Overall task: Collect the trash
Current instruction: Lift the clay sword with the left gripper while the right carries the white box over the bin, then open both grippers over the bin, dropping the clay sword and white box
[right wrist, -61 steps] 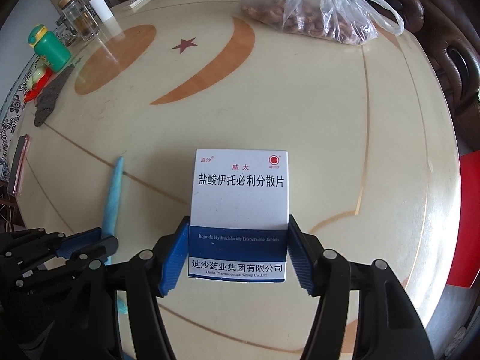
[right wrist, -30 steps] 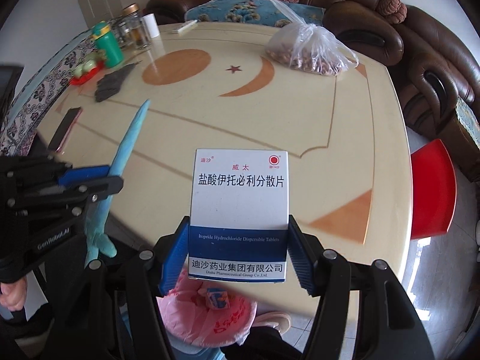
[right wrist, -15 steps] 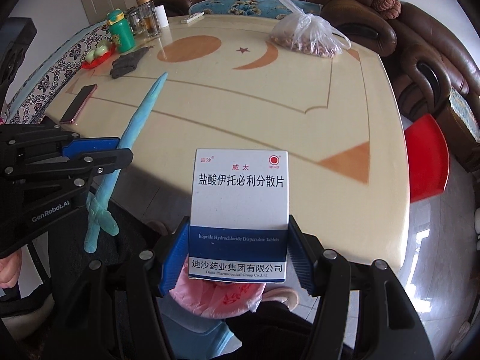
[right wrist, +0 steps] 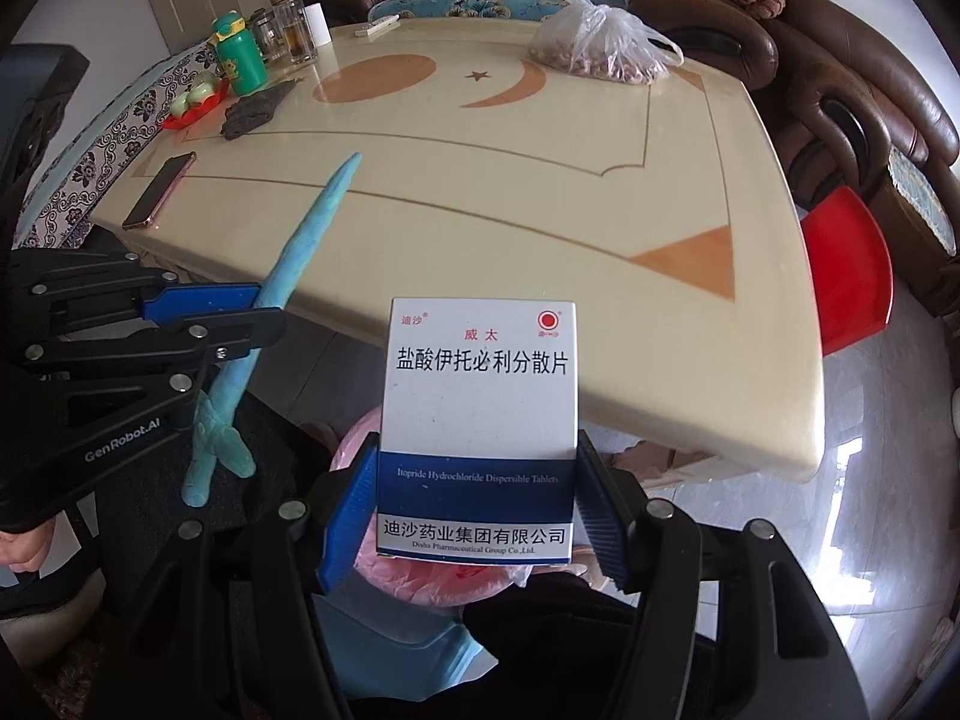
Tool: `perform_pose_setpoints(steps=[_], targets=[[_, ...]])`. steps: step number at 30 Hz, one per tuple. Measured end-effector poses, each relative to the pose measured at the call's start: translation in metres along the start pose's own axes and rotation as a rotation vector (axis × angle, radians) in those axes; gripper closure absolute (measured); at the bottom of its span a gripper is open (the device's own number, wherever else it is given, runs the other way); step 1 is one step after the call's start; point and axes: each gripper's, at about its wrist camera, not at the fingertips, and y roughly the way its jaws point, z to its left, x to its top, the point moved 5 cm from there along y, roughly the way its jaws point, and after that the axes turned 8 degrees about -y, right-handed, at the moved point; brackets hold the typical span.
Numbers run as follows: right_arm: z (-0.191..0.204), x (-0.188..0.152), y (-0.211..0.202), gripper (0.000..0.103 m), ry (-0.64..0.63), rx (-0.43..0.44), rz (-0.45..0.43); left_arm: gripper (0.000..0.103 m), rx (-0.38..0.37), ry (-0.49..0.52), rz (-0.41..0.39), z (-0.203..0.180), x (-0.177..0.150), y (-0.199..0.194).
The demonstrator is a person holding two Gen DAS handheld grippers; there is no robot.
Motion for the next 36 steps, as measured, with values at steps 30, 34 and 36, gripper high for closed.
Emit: perform_pose_setpoints(steps=[30, 34, 36], targets=[[0.02, -0.071, 0.124, 0.043, 0.122, 0.126, 0.163, 0.086, -0.106, 0.071, 0.107, -0.003, -0.065, 0.091], [0.019, -0.077, 0.135, 0.043, 0.134, 0.137, 0.183, 0.086, -0.121, 0.07, 0.122, -0.001, -0.073, 0.101], [0.019, -0.079, 0.141, 0.043, 0.139, 0.138, 0.193, 0.086, -0.122, 0.078, 0.127, 0.0, -0.078, 0.107]])
